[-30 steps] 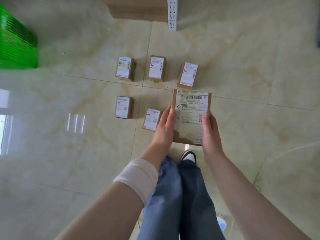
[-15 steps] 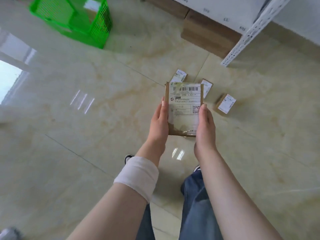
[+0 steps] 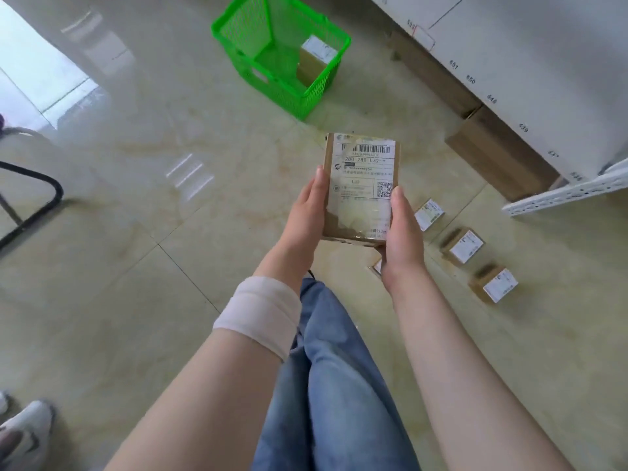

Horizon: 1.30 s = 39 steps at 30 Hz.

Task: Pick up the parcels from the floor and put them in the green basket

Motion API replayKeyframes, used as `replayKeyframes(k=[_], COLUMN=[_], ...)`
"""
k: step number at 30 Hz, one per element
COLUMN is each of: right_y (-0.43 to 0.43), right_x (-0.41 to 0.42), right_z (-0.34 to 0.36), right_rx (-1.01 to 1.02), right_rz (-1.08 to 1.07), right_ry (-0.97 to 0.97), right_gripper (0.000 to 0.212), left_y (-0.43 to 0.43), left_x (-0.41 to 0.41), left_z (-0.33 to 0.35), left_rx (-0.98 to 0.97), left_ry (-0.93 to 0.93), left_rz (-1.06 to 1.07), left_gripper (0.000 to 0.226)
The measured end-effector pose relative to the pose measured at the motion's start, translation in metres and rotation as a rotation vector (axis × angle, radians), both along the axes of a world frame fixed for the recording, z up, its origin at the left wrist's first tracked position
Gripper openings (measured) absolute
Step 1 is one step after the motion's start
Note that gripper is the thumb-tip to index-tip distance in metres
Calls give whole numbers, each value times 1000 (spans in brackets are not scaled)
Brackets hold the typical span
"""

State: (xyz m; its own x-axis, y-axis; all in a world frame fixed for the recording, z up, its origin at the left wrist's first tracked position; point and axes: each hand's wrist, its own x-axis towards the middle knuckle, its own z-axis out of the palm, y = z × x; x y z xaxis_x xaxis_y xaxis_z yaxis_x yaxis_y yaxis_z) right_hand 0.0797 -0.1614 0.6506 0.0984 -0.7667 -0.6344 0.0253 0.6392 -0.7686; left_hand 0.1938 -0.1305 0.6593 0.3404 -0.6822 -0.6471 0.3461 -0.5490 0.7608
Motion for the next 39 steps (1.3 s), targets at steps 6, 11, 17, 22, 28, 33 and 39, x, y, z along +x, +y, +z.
replayKeyframes(k=[6,11,17,22,28,33,39], right_y=[-48,-96,-151,-201,-251,-298,-379], right_x=[92,180,290,375,449,488,518], right_z=[23,38,42,40,37,30,-2], right_rx=[-1,-15,-51,-59,-50,-34,12], right_rz=[86,212,240,171,67,-31,-110], right_ry=[-2,-16,-26,18,31,70,11], right_gripper=[51,61,76,62,39,33,31], left_y=[-42,-76,-132,-187,-250,-305,-396], left_x=[86,169,274,362,446,483,517], left_z=[27,36,42,35,40,26,-7], left_rx=[21,22,-20,-64,-93,-39,-4], left_ry=[5,-10,-49,-31,-2,18,18], left_rz=[73,187,254,191,62,-6,-80], left_gripper=[47,54,57,56,52,69,63])
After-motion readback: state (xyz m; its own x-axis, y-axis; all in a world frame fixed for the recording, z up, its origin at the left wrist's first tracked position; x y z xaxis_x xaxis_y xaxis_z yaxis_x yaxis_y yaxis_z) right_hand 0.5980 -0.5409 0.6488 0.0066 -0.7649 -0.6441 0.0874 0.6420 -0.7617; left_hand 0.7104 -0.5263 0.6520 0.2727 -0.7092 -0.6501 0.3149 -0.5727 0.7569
